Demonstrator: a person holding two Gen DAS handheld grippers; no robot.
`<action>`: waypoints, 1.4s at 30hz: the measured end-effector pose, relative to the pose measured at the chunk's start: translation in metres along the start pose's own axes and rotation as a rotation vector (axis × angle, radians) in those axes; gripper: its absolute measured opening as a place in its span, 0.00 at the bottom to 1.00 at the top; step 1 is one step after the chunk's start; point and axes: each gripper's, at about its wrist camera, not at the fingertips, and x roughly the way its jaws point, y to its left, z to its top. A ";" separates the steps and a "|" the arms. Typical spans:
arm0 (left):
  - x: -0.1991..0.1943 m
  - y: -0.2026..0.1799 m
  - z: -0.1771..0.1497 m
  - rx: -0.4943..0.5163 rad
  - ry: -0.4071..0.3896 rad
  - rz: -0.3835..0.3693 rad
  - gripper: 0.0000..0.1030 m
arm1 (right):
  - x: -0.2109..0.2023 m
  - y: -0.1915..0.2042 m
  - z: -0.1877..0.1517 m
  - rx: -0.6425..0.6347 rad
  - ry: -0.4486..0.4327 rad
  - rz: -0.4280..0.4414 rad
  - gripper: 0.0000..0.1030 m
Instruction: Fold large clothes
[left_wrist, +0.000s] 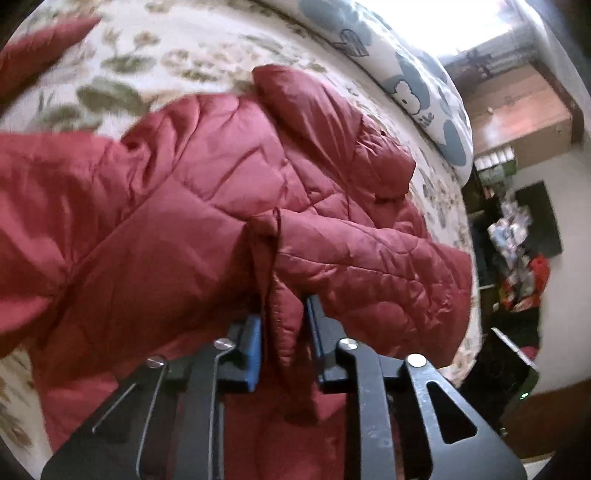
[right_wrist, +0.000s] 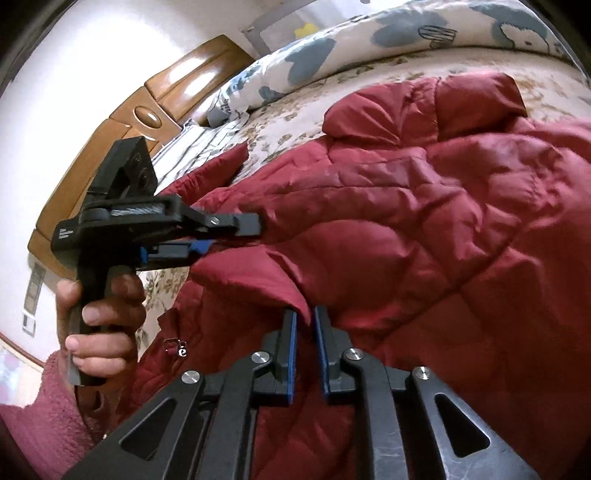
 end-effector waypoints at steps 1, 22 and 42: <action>-0.002 -0.002 -0.001 0.023 -0.013 0.024 0.12 | -0.003 -0.001 -0.002 0.014 0.001 0.000 0.23; -0.062 -0.010 -0.025 0.200 -0.270 0.401 0.18 | -0.064 -0.097 0.006 0.139 -0.121 -0.425 0.41; 0.037 -0.015 -0.045 0.272 -0.129 0.417 0.19 | -0.075 -0.053 0.006 0.036 -0.168 -0.471 0.43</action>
